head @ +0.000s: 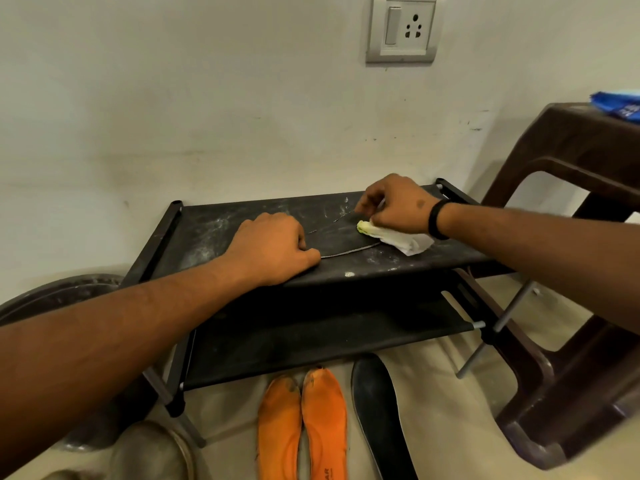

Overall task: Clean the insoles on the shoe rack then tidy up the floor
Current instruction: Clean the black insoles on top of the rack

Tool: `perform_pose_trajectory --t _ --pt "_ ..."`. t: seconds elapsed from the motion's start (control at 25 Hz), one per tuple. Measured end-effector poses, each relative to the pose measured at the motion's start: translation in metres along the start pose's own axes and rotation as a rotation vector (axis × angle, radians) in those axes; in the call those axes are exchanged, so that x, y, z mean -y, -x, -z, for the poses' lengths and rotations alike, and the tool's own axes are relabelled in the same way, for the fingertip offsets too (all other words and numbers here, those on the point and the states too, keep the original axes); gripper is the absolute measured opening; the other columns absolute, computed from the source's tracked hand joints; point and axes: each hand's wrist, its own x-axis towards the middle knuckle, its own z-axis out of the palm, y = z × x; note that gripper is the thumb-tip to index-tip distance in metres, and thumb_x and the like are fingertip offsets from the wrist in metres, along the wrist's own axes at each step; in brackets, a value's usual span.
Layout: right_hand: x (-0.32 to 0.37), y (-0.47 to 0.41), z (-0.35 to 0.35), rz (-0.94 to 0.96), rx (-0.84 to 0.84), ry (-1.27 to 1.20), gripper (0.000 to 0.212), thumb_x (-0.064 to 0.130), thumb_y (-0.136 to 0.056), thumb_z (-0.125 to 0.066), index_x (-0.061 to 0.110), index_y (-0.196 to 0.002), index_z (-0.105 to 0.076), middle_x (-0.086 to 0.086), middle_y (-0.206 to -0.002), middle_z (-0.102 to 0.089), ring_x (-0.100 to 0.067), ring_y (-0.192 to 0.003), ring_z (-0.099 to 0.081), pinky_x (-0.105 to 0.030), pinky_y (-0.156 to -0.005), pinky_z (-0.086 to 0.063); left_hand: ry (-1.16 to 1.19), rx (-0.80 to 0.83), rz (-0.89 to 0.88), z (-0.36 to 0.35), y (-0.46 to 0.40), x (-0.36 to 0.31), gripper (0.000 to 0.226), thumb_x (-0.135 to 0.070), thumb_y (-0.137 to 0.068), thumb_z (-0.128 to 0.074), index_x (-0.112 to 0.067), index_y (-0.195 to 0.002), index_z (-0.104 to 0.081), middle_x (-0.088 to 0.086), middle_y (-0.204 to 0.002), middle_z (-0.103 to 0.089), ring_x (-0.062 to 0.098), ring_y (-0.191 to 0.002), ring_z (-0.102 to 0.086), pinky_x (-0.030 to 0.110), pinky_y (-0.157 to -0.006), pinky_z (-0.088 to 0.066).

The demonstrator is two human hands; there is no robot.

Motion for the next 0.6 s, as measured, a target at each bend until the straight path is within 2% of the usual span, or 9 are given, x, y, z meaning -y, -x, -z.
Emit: perform_pose_trajectory --t 0.08,0.16,0.24,0.32,0.44,0.6 --pt "-0.006 -0.002 0.013 -0.061 -0.026 -0.092 0.021 0.002 -0.078 -0.069 0.014 -0.093 -0.076 -0.002 -0.086 -0.074 -0.016 -0.077 -0.069 -0.030 -0.075 -0.059 -0.064 -0.023 0.019 0.000 -0.006 -0.011 0.044 -0.064 -0.082 -0.060 -0.021 -0.077 -0.068 -0.001 -0.090 -0.065 0.022 -0.095 -0.056 0.043 -0.089 -0.048" --pt "-0.003 -0.003 0.017 -0.034 -0.045 -0.032 0.014 0.008 -0.082 -0.068 0.011 -0.093 -0.077 0.000 -0.081 -0.073 -0.015 -0.073 -0.068 -0.028 -0.070 -0.057 -0.051 -0.028 -0.024 -0.002 -0.013 -0.023 0.044 -0.065 -0.083 -0.061 -0.023 -0.092 -0.067 0.002 -0.104 -0.061 0.024 -0.105 -0.054 0.045 -0.094 -0.046" --pt "0.004 -0.005 0.008 0.029 -0.017 0.094 0.014 0.015 -0.086 -0.068 0.012 -0.095 -0.078 -0.001 -0.088 -0.074 -0.015 -0.081 -0.067 -0.026 -0.074 -0.053 0.001 0.021 -0.086 -0.007 -0.017 -0.030 0.048 -0.062 -0.087 -0.061 -0.026 -0.118 -0.065 0.005 -0.122 -0.058 0.027 -0.116 -0.054 0.047 -0.099 -0.046" --pt "0.009 -0.003 -0.008 0.055 0.097 0.187 0.015 0.014 -0.087 -0.066 0.013 -0.098 -0.077 -0.003 -0.097 -0.073 -0.017 -0.089 -0.066 -0.029 -0.080 -0.054 0.051 0.082 -0.109 -0.012 -0.019 -0.028 0.050 -0.057 -0.091 -0.060 -0.032 -0.133 -0.061 0.006 -0.132 -0.054 0.028 -0.123 -0.052 0.049 -0.104 -0.044" --pt "0.010 -0.002 -0.019 0.097 0.152 0.308 0.022 0.002 -0.086 -0.059 0.012 -0.095 -0.077 -0.005 -0.100 -0.071 -0.021 -0.092 -0.065 -0.035 -0.086 -0.054 0.088 0.094 -0.087 -0.016 -0.019 -0.020 0.041 -0.055 -0.092 -0.059 -0.040 -0.130 -0.063 0.003 -0.133 -0.054 0.027 -0.127 -0.049 0.052 -0.107 -0.041" --pt "0.004 -0.001 0.005 0.040 0.228 0.294 0.024 -0.002 -0.082 -0.061 0.014 -0.085 -0.079 0.003 -0.086 -0.075 -0.012 -0.083 -0.066 -0.031 -0.085 -0.056 0.100 0.060 -0.071 -0.015 -0.015 -0.022 0.034 -0.054 -0.091 -0.060 -0.041 -0.122 -0.067 0.001 -0.130 -0.055 0.027 -0.127 -0.048 0.052 -0.108 -0.038"
